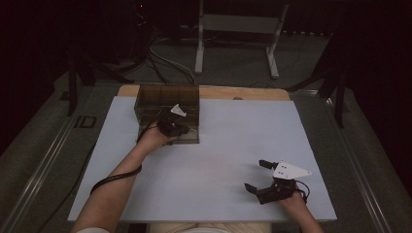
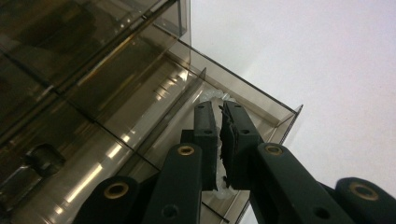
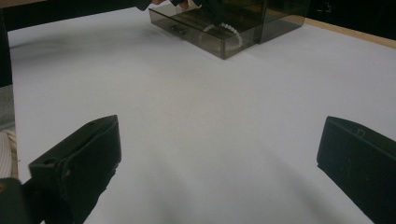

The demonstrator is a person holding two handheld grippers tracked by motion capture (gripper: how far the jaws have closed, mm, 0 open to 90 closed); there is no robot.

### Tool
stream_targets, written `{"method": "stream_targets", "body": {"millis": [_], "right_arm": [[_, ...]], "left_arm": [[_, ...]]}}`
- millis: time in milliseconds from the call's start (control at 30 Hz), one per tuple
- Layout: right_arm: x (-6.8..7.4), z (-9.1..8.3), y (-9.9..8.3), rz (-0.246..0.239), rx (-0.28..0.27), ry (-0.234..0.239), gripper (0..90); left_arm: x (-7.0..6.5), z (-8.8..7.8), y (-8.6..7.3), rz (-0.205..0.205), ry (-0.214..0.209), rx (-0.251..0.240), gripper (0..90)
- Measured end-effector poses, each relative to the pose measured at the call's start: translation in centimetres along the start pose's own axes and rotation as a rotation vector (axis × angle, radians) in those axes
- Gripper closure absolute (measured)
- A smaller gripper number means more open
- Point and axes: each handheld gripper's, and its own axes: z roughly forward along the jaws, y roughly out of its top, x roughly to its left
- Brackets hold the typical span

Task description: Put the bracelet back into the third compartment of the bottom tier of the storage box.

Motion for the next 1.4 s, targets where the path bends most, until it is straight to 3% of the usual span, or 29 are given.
{"method": "stream_targets", "body": {"millis": [100,233,400,500,600,1100,1233,1333,1400], "right_arm": [[0.0,0.0,0.0,-0.001,0.001,0.001,0.0],[0.0,0.0,0.0,0.001,0.001,0.0,0.0],[0.0,0.0,0.0,0.001,0.001,-0.002,0.0],[0.0,0.0,0.0,0.0,0.001,-0.001,0.0],[0.0,0.0,0.0,-0.001,0.0,-0.001,0.0],[0.0,0.0,0.0,-0.004,-0.002,-0.001,0.0],[0.0,-0.1,0.0,-0.004,-0.003,-0.002,0.0],[0.0,0.0,0.1,-0.004,-0.002,-0.001,0.0],[0.0,0.0,0.1,-0.004,-0.002,-0.001,0.0]], "left_arm": [[0.0,0.0,0.1,-0.005,0.002,-0.008,86.4],[-0.2,0.0,0.1,0.01,0.038,-0.005,86.0],[-0.3,-0.5,0.2,-0.015,0.043,-0.027,70.4],[-0.5,-1.4,0.5,-0.032,0.082,-0.055,59.6],[-1.0,-2.2,0.8,-0.031,0.091,-0.067,53.3],[-1.9,-4.6,1.2,-0.06,0.082,-0.071,29.3],[-1.9,-5.0,1.1,-0.093,0.08,-0.064,19.6],[-2.0,-5.3,0.8,-0.084,0.081,-0.063,16.0],[-2.0,-5.4,0.6,-0.087,0.045,-0.052,10.3]]}}
